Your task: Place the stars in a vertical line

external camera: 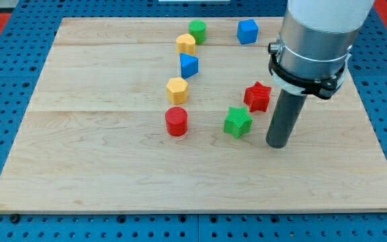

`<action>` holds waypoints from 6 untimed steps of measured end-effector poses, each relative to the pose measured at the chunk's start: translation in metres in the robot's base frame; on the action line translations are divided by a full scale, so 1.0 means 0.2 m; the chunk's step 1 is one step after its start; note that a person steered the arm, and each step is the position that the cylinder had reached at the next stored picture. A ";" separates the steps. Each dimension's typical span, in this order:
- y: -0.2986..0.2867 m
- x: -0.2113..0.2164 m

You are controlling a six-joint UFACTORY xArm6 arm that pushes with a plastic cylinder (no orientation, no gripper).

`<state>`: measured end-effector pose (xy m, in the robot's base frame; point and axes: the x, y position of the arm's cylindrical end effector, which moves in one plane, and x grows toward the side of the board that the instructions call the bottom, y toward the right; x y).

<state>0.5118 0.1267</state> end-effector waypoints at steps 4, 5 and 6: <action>0.12 -0.50; -0.04 -0.46; 0.05 -0.49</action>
